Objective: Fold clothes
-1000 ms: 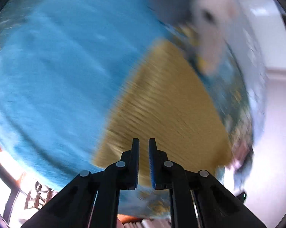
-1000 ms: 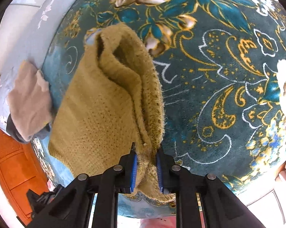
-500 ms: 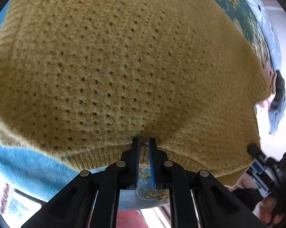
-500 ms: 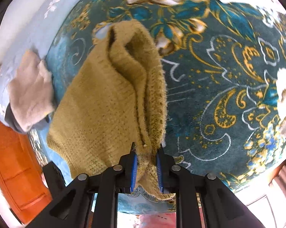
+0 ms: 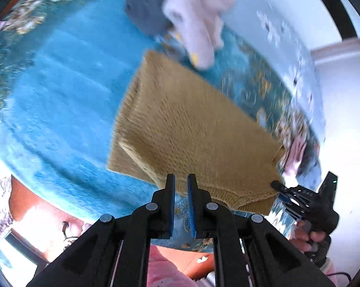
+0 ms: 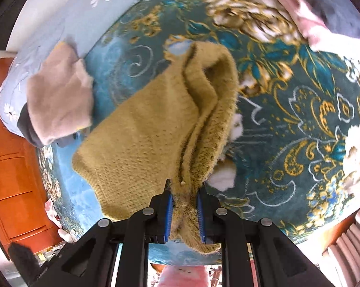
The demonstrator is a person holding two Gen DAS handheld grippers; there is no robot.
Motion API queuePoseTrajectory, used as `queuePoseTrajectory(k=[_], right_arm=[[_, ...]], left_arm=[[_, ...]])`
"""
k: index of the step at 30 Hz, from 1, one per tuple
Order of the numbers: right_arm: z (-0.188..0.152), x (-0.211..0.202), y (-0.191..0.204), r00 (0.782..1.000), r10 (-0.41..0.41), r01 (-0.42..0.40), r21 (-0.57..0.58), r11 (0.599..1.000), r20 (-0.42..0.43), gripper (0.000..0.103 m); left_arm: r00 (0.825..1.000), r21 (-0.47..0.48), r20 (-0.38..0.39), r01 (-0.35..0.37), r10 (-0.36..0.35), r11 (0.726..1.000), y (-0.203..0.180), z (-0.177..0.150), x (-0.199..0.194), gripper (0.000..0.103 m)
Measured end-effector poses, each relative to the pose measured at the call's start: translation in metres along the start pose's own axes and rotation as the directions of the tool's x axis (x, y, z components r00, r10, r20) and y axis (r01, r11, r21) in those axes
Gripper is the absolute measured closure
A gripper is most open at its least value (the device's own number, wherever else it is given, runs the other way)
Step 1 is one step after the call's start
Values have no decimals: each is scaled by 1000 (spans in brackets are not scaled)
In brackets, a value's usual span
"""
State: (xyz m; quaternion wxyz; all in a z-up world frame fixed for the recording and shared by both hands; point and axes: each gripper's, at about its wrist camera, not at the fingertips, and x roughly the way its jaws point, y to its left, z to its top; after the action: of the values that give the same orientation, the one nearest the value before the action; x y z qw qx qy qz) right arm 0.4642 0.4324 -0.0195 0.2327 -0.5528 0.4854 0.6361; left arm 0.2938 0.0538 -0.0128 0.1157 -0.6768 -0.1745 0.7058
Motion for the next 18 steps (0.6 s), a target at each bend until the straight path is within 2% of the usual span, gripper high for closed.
queuePoseTrajectory(k=[5,11,15,18], right_arm=[[7,4,54,999,-48,49,-74,996,13,84],[1,25,147,990,-134,142,-262,955,47,84],[-19,44,216,984,-169,178,-419,890,58,84],[-46,64,262,987,-156,152,-545,825,40,84]], left_arm=[[999,-50,38,37,-36,998,23,22,-2,94],[998,-74,-13,54,-55,996,62,65,-6,94],[997,-117,-20,78,-81,990,98,102,-18,94],[996,-144,-36,79,-85,986,121,122,-16,94]])
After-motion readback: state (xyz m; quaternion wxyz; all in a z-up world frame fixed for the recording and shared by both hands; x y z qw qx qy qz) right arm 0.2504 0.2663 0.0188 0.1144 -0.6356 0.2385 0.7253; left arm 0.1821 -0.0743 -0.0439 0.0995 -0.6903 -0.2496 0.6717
